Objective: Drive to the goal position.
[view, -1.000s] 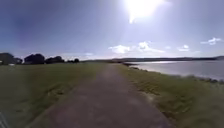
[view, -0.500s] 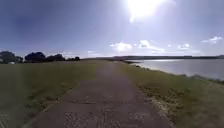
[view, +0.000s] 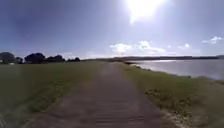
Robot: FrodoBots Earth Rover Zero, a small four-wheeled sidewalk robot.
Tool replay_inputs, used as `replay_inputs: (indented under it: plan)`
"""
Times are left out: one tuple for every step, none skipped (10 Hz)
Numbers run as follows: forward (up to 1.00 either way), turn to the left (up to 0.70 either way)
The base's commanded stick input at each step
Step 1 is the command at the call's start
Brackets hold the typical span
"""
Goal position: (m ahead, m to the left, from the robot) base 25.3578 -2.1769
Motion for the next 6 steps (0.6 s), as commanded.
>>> replay_inputs:
  plan:
    - [0.70,0.05]
    - [0.70,0.05]
    - [0.70,0.05]
    - [0.70,0.05]
    - [0.70,0.05]
    - [0.70,0.05]
